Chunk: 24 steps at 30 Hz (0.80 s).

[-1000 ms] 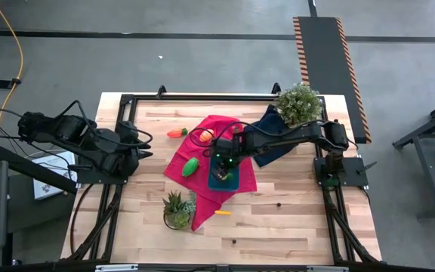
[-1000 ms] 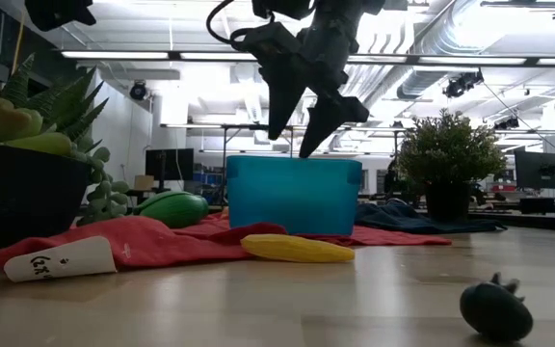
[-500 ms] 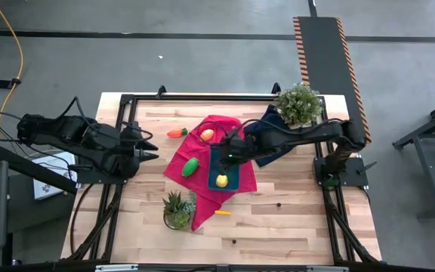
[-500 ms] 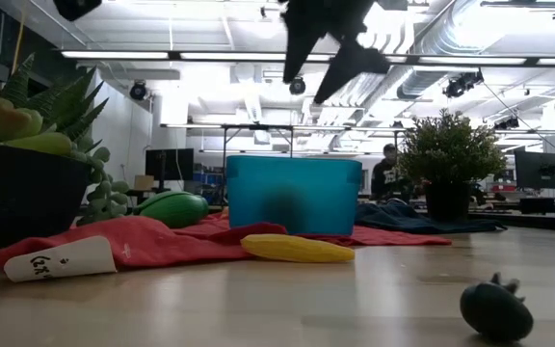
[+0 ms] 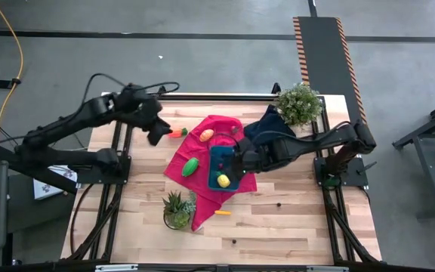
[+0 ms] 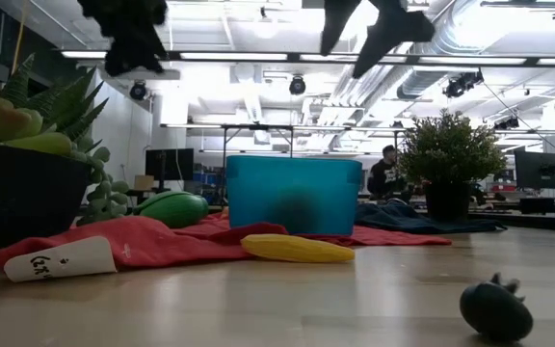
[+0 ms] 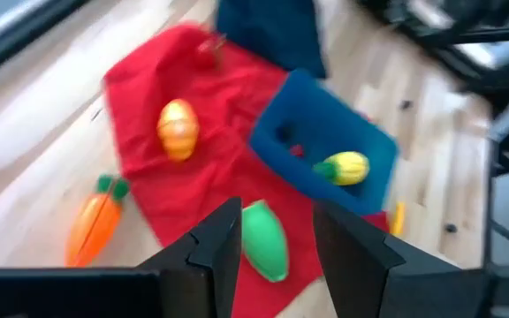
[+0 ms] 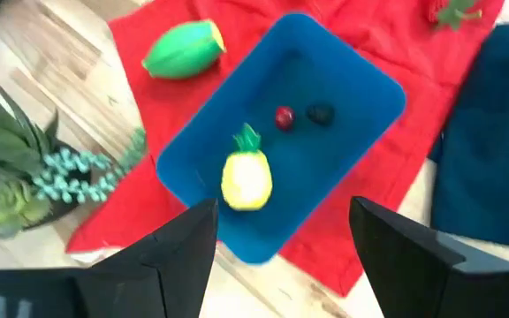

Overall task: Pick and placing Produce into tupperware
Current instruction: Put the green corn into the blue bin

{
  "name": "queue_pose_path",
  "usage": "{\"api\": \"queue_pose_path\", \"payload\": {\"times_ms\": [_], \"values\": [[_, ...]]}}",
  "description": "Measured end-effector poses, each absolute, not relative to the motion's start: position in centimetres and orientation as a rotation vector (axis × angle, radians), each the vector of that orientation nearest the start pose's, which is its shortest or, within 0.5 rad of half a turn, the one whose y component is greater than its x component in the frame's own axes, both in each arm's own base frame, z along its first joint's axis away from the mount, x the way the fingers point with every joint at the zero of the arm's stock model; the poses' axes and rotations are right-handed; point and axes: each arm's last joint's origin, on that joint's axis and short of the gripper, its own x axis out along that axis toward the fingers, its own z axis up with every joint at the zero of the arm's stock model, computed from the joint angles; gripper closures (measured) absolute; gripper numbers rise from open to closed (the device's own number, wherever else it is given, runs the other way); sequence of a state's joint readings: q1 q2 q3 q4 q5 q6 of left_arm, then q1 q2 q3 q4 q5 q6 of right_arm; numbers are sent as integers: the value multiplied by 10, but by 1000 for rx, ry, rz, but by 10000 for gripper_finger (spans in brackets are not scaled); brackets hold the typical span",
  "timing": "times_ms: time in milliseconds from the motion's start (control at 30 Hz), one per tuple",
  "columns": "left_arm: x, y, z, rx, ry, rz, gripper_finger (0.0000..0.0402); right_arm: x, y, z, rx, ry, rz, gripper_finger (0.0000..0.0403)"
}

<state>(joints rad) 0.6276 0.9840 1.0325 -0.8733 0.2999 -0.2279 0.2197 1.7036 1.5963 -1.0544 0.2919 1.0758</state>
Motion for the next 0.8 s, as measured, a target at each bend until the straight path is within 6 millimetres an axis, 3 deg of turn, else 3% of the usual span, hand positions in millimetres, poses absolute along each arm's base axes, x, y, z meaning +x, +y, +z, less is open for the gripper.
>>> {"api": "queue_pose_path", "payload": {"times_ms": [233, 500, 667, 800], "values": [[172, 116, 297, -702, 872, 407, 273, 317, 89, 307, 553, 1009, -732, 156], [191, 103, 291, -660, 902, 540, 273, 300, 104, 305, 418, 1123, -720, 156], [199, 91, 292, -643, 877, 636, 273, 286, 103, 301, 330, 1176, -691, 156], [204, 86, 290, -680, 863, 674, 273, 262, 93, 300, 332, 1180, -693, 156]]}}
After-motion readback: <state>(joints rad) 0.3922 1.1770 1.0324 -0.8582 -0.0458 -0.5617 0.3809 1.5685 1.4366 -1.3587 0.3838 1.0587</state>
